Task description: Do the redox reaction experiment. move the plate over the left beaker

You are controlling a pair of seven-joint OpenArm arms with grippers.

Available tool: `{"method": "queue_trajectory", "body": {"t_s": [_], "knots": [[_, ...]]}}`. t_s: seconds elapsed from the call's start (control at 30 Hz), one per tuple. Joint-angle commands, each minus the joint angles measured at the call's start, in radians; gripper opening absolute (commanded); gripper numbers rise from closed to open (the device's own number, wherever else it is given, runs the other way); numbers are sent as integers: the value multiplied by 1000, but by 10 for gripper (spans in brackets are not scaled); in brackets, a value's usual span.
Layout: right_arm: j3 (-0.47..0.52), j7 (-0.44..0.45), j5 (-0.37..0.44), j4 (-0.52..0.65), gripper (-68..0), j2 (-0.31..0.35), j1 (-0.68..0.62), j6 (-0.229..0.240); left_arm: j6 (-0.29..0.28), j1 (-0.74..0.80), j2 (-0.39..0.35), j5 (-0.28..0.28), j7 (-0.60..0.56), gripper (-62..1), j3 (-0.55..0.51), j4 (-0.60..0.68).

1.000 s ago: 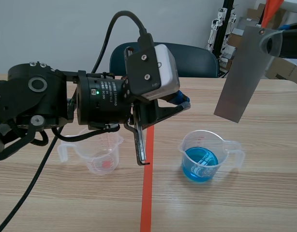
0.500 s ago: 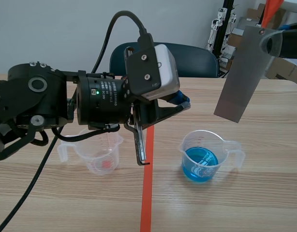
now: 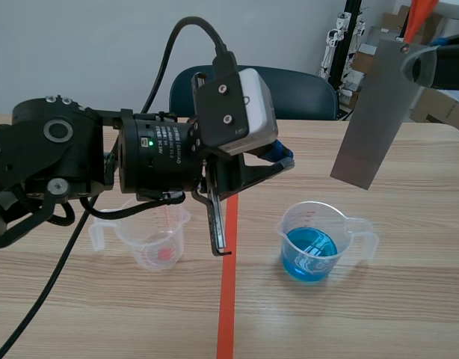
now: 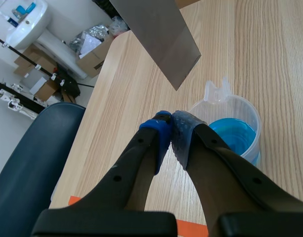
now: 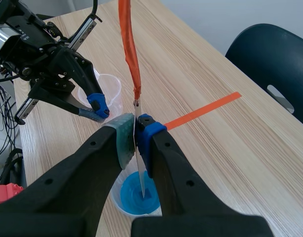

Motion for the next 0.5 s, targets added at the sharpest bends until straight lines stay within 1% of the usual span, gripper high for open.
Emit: {"method": "queue_trajectory", "body": {"t_s": [0.0,0.23,0.4,0.47], "knots": [[22,25,19,5,-671,13,10,3,6,-14,4,-14,-13,-582,-2,4],[22,52,19,5,-671,8,10,3,7,9,-30,-14,-17,-582,-13,5],[23,40,18,5,-671,-30,10,3,6,71,-69,-14,-78,-582,-68,8],[23,31,16,5,-671,-45,11,3,6,98,-86,-14,-85,-582,-90,16]]}}
